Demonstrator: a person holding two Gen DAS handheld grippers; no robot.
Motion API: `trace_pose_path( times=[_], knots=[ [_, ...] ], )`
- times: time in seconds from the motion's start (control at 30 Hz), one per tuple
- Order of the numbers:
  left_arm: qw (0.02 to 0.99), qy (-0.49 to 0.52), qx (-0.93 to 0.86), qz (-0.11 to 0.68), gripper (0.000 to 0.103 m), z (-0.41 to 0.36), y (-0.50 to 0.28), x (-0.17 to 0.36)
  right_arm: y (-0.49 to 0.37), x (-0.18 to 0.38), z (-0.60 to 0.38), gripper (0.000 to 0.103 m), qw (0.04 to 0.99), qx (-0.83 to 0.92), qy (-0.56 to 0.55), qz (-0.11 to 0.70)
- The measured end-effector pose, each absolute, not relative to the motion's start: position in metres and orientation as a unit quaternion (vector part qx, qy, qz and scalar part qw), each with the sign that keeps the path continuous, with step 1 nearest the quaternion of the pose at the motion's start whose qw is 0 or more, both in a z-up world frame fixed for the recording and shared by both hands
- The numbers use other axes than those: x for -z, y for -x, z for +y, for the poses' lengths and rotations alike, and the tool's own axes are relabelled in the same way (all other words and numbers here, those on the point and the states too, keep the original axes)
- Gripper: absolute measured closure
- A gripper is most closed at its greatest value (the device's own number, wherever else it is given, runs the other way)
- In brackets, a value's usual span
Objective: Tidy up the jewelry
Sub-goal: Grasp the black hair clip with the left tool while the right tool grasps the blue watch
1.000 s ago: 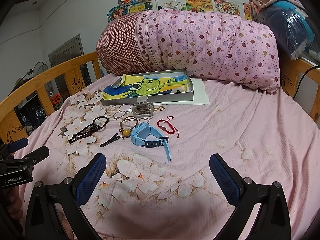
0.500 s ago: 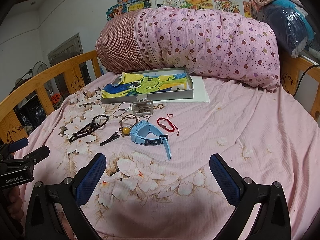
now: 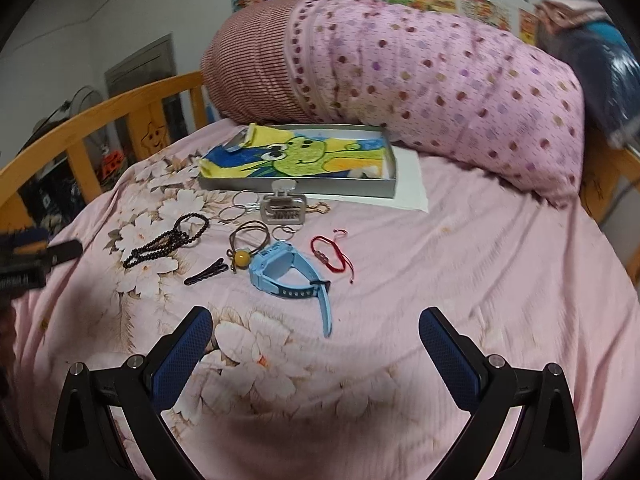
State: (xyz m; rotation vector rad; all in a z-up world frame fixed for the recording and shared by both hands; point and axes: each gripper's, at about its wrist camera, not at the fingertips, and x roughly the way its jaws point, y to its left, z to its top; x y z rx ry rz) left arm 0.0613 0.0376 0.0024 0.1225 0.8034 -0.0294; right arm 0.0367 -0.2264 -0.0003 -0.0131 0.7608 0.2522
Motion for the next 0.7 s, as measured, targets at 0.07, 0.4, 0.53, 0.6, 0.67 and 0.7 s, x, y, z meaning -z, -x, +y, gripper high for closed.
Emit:
trace_pose_path(
  times=[0.07,0.4,0.53,0.6,0.67,0.7],
  knots=[
    [0.914,-0.072,0.021,0.398,0.001,0.044,-0.070,0.002,-0.047,0.002,-0.222,0.000,0.916,-0.139,0.017,0.375],
    [0.893,-0.074,0.065,0.440,0.001,0.066,-0.109,0.030,-0.113,0.009,-0.195,0.000,0.882,-0.229,0.038,0.410],
    [0.885,-0.068,0.106,0.449,0.001,0.061,-0.116,0.036,-0.140,0.013,-0.191,0.000,0.869,-0.263,0.027,0.419],
    [0.881,-0.068,0.127,0.451,0.001,0.053,-0.121,0.038,-0.155,0.017,-0.191,0.000,0.860,-0.278,0.018,0.429],
    [0.876,-0.073,0.150,0.453,0.001,0.043,-0.123,0.041,-0.169,0.021,-0.192,0.001,0.851,-0.290,0.011,0.437],
    [0.875,-0.078,0.158,0.452,0.001,0.038,-0.124,0.042,-0.177,0.023,-0.192,0.006,0.847,-0.295,0.008,0.443]
  ],
)
